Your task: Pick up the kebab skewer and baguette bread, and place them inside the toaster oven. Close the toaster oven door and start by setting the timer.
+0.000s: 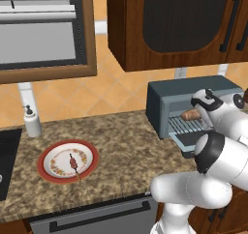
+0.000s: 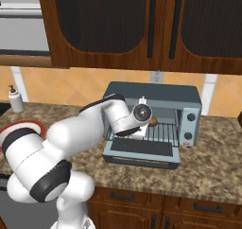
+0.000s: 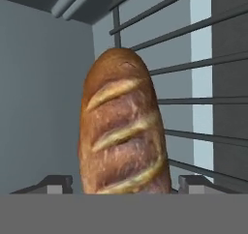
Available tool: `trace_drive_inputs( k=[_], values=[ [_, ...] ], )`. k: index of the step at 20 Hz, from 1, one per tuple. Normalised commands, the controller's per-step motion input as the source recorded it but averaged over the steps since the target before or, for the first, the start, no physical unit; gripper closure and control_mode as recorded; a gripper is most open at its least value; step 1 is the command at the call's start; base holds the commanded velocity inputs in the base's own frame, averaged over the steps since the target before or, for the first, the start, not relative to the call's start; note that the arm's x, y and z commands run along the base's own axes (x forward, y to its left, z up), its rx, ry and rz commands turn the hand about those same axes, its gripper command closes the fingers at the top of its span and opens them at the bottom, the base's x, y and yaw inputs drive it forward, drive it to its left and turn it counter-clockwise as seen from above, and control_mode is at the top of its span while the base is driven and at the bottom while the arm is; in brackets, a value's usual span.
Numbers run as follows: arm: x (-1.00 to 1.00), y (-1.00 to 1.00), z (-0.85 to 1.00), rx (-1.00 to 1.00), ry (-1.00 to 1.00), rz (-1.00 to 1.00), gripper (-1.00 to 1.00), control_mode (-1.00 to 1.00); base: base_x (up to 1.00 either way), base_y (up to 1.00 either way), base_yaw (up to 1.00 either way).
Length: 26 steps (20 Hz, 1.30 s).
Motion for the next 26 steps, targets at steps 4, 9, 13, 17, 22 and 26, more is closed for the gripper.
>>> trace_drive_inputs(
  k=[4, 9, 13, 17, 22, 26],
  values=[
    [0.00, 0.00, 0.00, 0.00, 0.08, 0.00, -1.00, -1.00, 0.00, 0.00, 0.00],
    [-0.16, -0.15, 0.00, -0.01, 0.07, 0.00, -1.00, -1.00, 0.00, 0.00, 0.00],
    [-0.41, -0.23, 0.00, -0.03, 0.07, 0.00, -1.00, -1.00, 0.00, 0.00, 0.00],
    [-0.33, -0.22, 0.21, -0.08, 0.13, 0.02, -1.00, -1.00, 0.00, 0.00, 0.00],
    [-0.37, 0.31, 0.59, -0.17, 0.12, 0.09, -1.00, -1.00, 0.00, 0.00, 0.00],
    [-0.31, 0.99, 0.39, -0.18, 0.16, 0.34, -1.00, -1.00, 0.00, 0.00, 0.00]
  ],
)
